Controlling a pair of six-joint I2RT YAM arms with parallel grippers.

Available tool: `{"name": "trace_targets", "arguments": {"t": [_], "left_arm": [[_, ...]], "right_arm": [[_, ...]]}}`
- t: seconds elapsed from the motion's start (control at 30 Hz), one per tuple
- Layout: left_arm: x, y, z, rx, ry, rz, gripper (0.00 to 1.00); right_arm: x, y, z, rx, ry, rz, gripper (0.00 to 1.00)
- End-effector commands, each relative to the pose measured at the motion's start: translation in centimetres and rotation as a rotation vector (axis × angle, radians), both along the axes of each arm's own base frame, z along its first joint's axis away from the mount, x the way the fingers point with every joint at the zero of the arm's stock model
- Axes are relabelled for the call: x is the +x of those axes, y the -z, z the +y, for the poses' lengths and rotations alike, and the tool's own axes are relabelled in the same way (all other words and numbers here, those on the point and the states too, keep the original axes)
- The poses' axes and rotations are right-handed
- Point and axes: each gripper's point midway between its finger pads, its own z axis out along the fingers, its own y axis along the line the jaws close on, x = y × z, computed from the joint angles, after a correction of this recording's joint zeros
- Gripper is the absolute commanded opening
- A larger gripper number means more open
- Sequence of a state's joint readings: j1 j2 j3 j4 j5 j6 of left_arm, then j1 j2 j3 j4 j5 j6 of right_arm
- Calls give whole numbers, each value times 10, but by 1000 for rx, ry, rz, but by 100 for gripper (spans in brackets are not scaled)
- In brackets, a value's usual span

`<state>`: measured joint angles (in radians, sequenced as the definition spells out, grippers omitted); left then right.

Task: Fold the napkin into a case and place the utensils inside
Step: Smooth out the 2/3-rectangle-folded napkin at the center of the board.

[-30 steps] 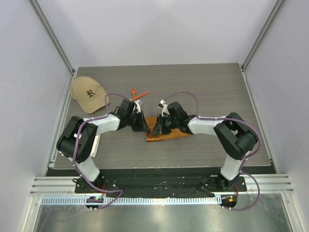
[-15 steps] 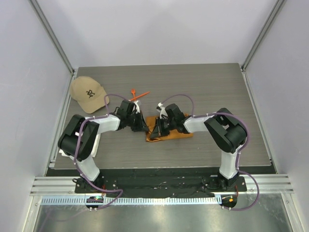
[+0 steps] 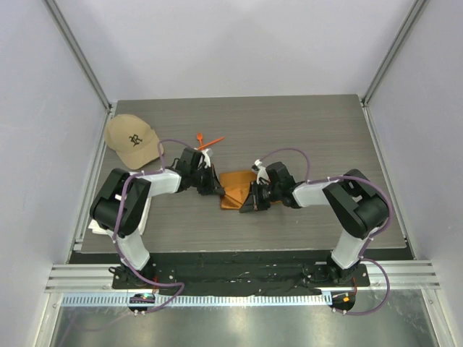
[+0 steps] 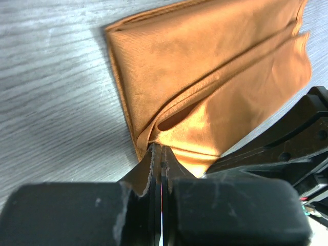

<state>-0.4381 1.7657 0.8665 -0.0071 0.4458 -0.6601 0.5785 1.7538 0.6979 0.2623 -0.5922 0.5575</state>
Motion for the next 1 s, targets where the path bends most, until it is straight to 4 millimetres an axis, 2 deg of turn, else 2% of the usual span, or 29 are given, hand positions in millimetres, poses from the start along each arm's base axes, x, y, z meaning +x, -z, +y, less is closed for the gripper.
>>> {"name": "trace_targets", "arguments": {"t": [0.0, 0.1, 0.13, 0.2, 0.23, 0.27, 0.33, 0.4, 0.43, 0.47, 0.6, 0.7, 0.83, 0.97], "left_arm": [[6, 22, 20, 122, -12, -9, 0], [9, 6, 14, 95, 7, -22, 2], [10, 0, 12, 82, 13, -28, 6], [14, -24, 8, 62, 24, -59, 14], [14, -33, 6, 60, 31, -72, 18], [15, -49, 6, 59, 31, -94, 24], [16, -65, 6, 50, 26, -121, 28], [15, -81, 4, 30, 25, -136, 29], [12, -84, 1, 20, 24, -125, 29], [11, -88, -1, 16, 23, -123, 24], [-7, -84, -15, 26, 43, -114, 14], [-18, -77, -26, 35, 53, -116, 10], [-24, -58, -23, 73, 34, -84, 6], [-25, -48, -16, 116, 40, -81, 5]], "right_arm": [[-4, -6, -29, -67, 19, -18, 1], [-1, -25, -29, -59, 9, -49, 1], [4, -39, -25, -40, 9, -81, 1], [11, -51, -28, -41, 30, -101, 1], [23, -64, -29, -29, 56, -139, 2], [31, -69, -32, -29, 84, -151, 3], [47, -75, -43, -41, 136, -156, 7], [58, -67, -57, -107, 171, -158, 9], [68, -69, -65, -118, 198, -165, 9], [74, -64, -74, -148, 231, -162, 10], [100, -55, -116, -301, 357, -203, 19], [108, -54, -126, -377, 363, -230, 20], [107, -44, -132, -421, 350, -212, 20], [99, -33, -135, -436, 357, -187, 19]]}}
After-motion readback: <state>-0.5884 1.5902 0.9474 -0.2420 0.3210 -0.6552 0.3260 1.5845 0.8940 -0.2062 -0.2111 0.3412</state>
